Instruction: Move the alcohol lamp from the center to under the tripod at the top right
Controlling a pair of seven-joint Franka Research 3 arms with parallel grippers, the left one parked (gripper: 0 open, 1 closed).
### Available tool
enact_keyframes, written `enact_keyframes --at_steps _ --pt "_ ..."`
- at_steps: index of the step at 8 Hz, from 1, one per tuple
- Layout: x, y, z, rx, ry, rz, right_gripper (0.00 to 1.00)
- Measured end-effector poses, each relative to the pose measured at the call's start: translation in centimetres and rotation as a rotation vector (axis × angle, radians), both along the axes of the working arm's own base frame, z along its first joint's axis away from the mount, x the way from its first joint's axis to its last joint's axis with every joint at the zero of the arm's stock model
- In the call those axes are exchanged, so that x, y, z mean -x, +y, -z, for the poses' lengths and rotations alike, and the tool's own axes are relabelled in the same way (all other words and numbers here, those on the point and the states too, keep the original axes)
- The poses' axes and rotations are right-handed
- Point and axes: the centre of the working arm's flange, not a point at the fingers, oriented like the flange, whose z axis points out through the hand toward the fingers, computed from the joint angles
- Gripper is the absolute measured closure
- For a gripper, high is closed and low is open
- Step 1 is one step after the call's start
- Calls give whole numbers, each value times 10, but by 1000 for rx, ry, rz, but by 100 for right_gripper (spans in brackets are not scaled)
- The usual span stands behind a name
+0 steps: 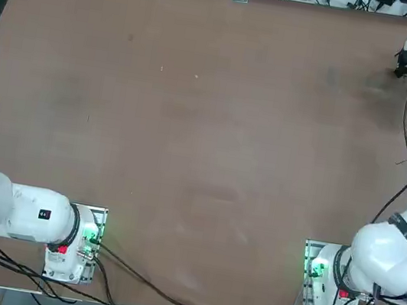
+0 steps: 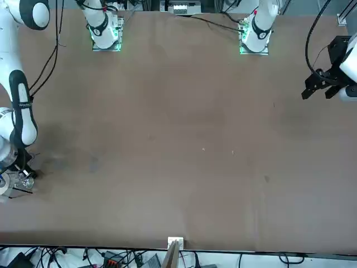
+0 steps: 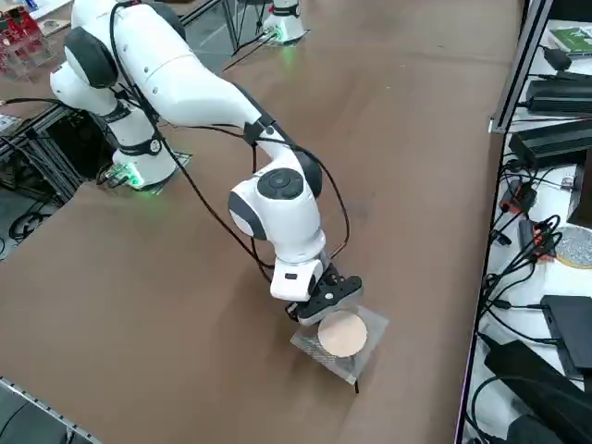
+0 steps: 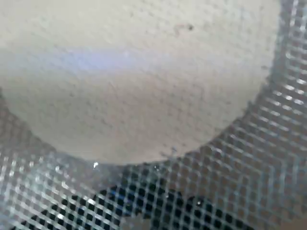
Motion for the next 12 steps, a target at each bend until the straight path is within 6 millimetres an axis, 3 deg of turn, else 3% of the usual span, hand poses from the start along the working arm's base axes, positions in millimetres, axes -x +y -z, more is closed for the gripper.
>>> enact_keyframes --at_steps 8,12 --pt "-5 -3 2 40 -69 31 98" --pt "-7 9 0 39 -48 9 95"
